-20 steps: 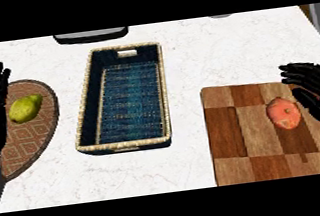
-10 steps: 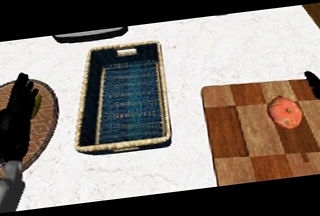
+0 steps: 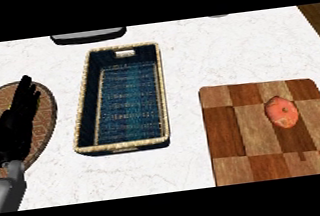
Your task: Pick the squash from the cutting board and place it in the basket
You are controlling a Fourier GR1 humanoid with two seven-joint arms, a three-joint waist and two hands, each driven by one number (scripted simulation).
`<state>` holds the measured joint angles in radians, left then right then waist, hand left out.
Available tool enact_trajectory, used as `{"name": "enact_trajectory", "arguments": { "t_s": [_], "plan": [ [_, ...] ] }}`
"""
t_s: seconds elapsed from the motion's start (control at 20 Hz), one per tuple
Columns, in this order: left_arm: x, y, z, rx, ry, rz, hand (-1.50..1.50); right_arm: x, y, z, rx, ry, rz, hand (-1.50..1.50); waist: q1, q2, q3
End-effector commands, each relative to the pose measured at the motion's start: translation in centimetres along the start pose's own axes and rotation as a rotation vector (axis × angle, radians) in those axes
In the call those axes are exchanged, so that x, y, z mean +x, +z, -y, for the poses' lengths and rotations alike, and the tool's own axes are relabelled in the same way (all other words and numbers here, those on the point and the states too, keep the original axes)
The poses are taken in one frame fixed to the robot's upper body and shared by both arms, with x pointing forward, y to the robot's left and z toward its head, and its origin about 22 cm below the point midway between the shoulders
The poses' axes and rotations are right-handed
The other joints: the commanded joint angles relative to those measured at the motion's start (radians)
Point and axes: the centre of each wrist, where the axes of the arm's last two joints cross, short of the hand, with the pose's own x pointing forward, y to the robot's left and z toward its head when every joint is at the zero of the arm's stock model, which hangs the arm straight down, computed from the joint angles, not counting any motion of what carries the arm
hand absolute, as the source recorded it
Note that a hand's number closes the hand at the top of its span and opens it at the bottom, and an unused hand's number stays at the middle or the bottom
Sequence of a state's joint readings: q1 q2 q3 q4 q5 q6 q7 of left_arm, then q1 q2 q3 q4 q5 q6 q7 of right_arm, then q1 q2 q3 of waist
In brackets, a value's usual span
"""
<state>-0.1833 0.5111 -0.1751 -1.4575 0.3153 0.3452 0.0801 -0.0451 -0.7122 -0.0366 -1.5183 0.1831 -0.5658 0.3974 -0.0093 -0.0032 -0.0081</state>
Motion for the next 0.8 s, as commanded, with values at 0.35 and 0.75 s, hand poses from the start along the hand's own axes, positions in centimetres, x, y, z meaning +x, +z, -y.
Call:
{"name": "enact_trajectory", "arguments": {
  "t_s": [0.35,0.75],
  "plan": [
    [-0.8,0.5,0.1,0.006,0.008,-0.012,0.00,8.4,2.3,5.3,0.514,0.342,-0.223,-1.50,-0.011,-0.006,0.004],
    [-2.4,-1.0,0.8,-0.011,0.011,-0.017,0.00,8.6,3.9,7.7,0.482,0.236,-0.246,-1.50,-0.005,0.002,0.007]
  ]
}}
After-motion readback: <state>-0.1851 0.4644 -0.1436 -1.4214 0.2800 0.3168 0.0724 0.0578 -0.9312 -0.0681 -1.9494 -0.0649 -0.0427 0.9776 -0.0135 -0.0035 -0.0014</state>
